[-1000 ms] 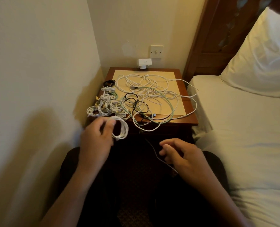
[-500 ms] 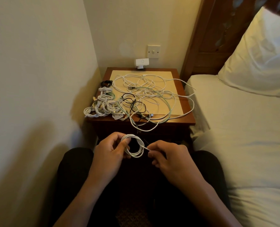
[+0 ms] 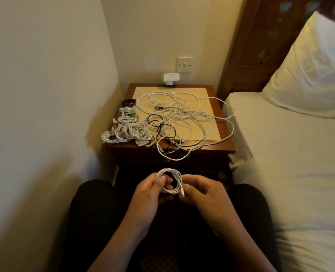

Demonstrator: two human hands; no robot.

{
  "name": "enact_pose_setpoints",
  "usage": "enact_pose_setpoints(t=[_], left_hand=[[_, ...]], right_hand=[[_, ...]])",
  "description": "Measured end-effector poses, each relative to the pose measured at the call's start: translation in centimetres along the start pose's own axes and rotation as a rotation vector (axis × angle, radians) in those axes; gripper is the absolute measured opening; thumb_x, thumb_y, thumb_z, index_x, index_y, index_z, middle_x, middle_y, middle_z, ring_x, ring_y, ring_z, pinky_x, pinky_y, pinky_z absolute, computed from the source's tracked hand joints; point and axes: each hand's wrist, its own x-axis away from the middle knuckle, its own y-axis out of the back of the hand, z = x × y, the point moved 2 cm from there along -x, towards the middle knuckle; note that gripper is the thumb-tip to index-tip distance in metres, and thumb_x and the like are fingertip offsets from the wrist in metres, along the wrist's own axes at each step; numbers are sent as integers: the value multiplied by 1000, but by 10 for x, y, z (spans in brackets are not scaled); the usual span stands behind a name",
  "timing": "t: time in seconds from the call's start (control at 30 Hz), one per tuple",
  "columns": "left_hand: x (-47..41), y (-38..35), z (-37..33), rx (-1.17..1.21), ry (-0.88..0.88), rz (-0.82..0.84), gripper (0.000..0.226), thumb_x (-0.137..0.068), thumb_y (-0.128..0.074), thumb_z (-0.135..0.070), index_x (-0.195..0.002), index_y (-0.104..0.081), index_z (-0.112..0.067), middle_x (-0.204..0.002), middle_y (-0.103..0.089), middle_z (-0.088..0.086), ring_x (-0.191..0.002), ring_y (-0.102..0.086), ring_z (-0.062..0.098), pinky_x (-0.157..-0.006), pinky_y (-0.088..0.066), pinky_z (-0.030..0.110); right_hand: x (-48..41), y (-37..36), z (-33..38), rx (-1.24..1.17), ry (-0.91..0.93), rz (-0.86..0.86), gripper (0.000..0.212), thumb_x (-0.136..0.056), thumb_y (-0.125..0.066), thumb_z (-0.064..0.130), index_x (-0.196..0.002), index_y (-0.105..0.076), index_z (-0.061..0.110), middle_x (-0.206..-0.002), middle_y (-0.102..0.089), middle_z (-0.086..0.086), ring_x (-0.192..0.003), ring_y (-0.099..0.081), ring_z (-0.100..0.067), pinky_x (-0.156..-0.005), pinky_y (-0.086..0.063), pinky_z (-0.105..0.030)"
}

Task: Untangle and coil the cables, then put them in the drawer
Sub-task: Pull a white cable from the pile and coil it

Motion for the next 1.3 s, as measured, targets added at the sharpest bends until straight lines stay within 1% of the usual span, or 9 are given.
enact_pose_setpoints(t=[0.3,0.5,0.6,0.7,0.87,0.97,1.07,1.17,1.3], left_hand=[[0,-1,1,-200,32,70,30,-107,-46,-33,-106,-76,-29,-100,-75,3,-98,-71,17,-91,-57,39],[4,3,-2,-357,-152,7,15,-105,-53,-21,-109,-66,-26,-89,-75,0,-82,-72,12,-67,-55,19],[2,3,-5,-222,-84,24,17,-106,-51,-14,-112,-67,-16,-90,-77,7,-87,-74,20,-73,-60,26],[-4,4,-6,167,142,72,20,-104,-53,-10,-118,-63,-3,-95,-74,19,-90,-74,32,-78,-63,41],[-11,5,-7,421,319,124,21,-102,-52,-7,-119,-58,3,-96,-75,20,-85,-76,29,-76,-64,40],[-14,7,-5,355,309,130,19,-101,-55,-9,-117,-58,2,-104,-75,22,-95,-75,35,-85,-62,46],[-16,13,-5,36,166,76,19,-97,-63,-15,-111,-66,-3,-103,-77,13,-102,-73,27,-95,-57,43],[-20,19,-6,-197,44,9,12,-90,-73,-20,-100,-75,-14,-95,-76,5,-90,-71,17,-83,-56,30],[-36,21,-5,159,167,41,31,-80,-74,-16,-106,-72,0,-86,-73,9,-77,-68,18,-69,-58,25]], right_hand=[[-5,4,-1,-16,-29,84,17,-97,-70,21,-112,-74,28,-101,-78,4,-94,-76,-14,-83,-62,-31],[-10,6,-6,97,-29,43,10,-94,-73,19,-102,-74,23,-91,-76,0,-81,-75,-15,-70,-60,-25],[-14,7,-4,120,-23,65,8,-95,-71,20,-102,-73,24,-92,-76,1,-81,-75,-13,-69,-58,-23],[-19,9,2,80,25,64,12,-94,-73,18,-105,-74,22,-94,-78,0,-85,-76,-16,-75,-61,-29],[-20,11,9,241,169,-28,20,-93,-74,20,-110,-75,29,-97,-77,14,-92,-73,-3,-81,-61,-27],[-24,13,6,285,175,-59,20,-93,-75,21,-111,-75,30,-96,-76,17,-92,-72,2,-83,-60,-26],[-30,17,1,195,128,-44,17,-91,-77,20,-107,-76,28,-95,-78,12,-88,-75,-6,-82,-63,-31],[-38,17,-4,155,88,-39,16,-91,-78,20,-105,-77,26,-94,-79,8,-86,-76,-10,-81,-64,-32],[-53,12,-6,42,73,-33,14,-91,-77,18,-104,-78,23,-94,-79,3,-85,-77,-16,-78,-62,-32]])
